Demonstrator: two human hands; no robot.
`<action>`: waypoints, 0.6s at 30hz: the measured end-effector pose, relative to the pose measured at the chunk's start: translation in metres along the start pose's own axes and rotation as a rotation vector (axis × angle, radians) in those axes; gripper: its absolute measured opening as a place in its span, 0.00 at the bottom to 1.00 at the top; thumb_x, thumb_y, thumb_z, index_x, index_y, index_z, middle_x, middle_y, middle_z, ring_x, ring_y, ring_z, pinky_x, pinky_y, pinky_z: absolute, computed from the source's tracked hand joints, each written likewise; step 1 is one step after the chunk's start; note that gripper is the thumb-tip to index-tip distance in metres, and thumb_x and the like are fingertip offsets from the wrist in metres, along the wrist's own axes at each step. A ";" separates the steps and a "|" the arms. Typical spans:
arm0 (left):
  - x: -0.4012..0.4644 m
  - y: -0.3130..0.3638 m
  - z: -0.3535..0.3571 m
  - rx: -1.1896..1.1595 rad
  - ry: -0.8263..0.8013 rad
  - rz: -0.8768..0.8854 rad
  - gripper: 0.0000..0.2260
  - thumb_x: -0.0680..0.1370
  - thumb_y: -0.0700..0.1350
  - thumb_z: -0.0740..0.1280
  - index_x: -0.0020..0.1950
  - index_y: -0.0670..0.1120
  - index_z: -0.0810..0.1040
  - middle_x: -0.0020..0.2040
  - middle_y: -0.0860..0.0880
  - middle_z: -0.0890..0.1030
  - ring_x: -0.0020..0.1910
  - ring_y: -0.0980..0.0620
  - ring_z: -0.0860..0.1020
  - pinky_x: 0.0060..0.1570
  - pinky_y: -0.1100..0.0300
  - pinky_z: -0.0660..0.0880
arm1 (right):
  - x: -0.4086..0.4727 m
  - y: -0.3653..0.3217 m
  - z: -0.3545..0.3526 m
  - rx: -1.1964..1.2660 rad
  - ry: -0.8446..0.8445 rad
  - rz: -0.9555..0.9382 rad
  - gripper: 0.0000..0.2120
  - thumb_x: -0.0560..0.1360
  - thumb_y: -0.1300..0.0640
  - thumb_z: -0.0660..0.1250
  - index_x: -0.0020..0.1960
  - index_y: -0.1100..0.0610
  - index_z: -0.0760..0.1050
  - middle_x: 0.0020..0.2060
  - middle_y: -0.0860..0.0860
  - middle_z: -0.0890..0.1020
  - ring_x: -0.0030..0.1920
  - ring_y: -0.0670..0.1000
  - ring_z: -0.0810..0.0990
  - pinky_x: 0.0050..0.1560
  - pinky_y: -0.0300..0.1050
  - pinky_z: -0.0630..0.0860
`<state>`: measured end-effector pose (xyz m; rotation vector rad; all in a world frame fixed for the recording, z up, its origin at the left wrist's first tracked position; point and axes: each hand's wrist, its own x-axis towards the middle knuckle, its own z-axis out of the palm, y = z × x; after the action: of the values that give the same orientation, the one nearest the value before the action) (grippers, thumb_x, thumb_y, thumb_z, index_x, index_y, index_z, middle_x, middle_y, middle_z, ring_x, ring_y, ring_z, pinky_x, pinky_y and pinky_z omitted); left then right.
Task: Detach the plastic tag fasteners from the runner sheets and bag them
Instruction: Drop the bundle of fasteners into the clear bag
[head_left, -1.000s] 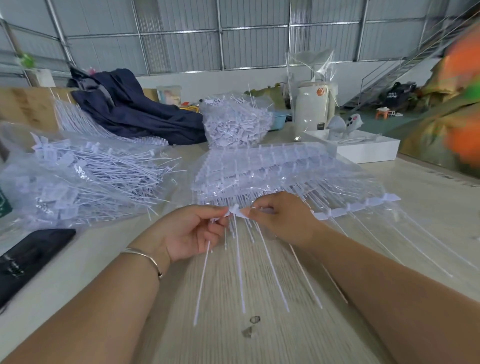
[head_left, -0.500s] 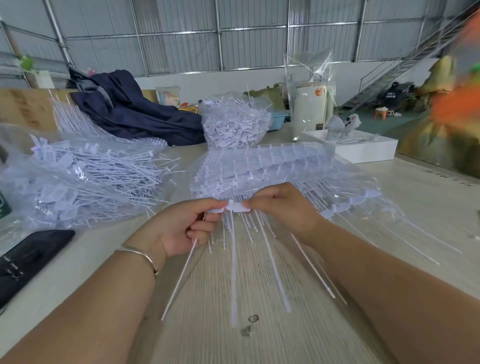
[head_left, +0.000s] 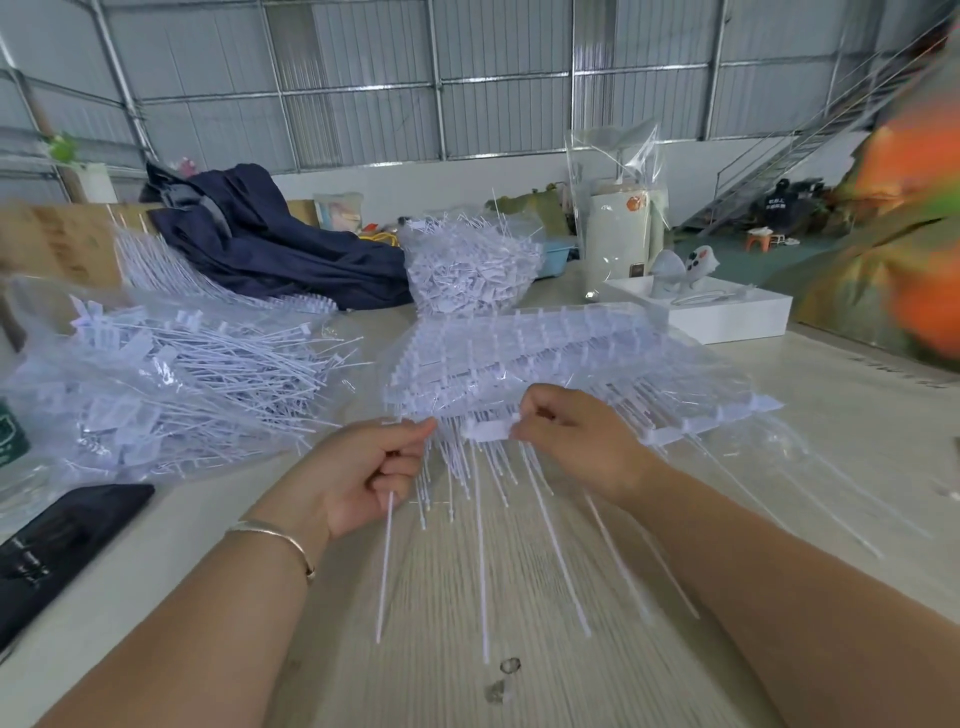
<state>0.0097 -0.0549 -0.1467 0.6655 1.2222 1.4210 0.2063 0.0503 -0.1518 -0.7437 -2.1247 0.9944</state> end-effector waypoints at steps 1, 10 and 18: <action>0.000 -0.002 0.005 -0.001 -0.007 -0.022 0.10 0.68 0.41 0.71 0.38 0.47 0.68 0.27 0.53 0.65 0.19 0.60 0.59 0.14 0.70 0.54 | -0.002 -0.001 0.004 -0.053 -0.005 -0.027 0.13 0.76 0.54 0.67 0.34 0.50 0.68 0.23 0.41 0.69 0.25 0.40 0.67 0.29 0.32 0.63; -0.003 -0.007 0.016 0.038 -0.007 -0.082 0.16 0.67 0.53 0.74 0.42 0.43 0.73 0.29 0.51 0.66 0.22 0.59 0.60 0.16 0.70 0.57 | -0.006 -0.005 0.007 -0.498 0.024 -0.267 0.10 0.80 0.47 0.62 0.48 0.53 0.75 0.36 0.47 0.76 0.35 0.44 0.70 0.46 0.45 0.66; -0.006 -0.006 0.016 0.170 -0.002 -0.005 0.07 0.63 0.41 0.76 0.28 0.47 0.81 0.26 0.54 0.60 0.21 0.60 0.56 0.16 0.68 0.52 | -0.001 0.001 0.007 -0.343 0.022 -0.277 0.08 0.79 0.48 0.64 0.51 0.50 0.79 0.44 0.47 0.81 0.37 0.41 0.73 0.54 0.50 0.71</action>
<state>0.0278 -0.0564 -0.1458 0.7788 1.3525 1.3218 0.2020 0.0471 -0.1564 -0.5912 -2.3295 0.4804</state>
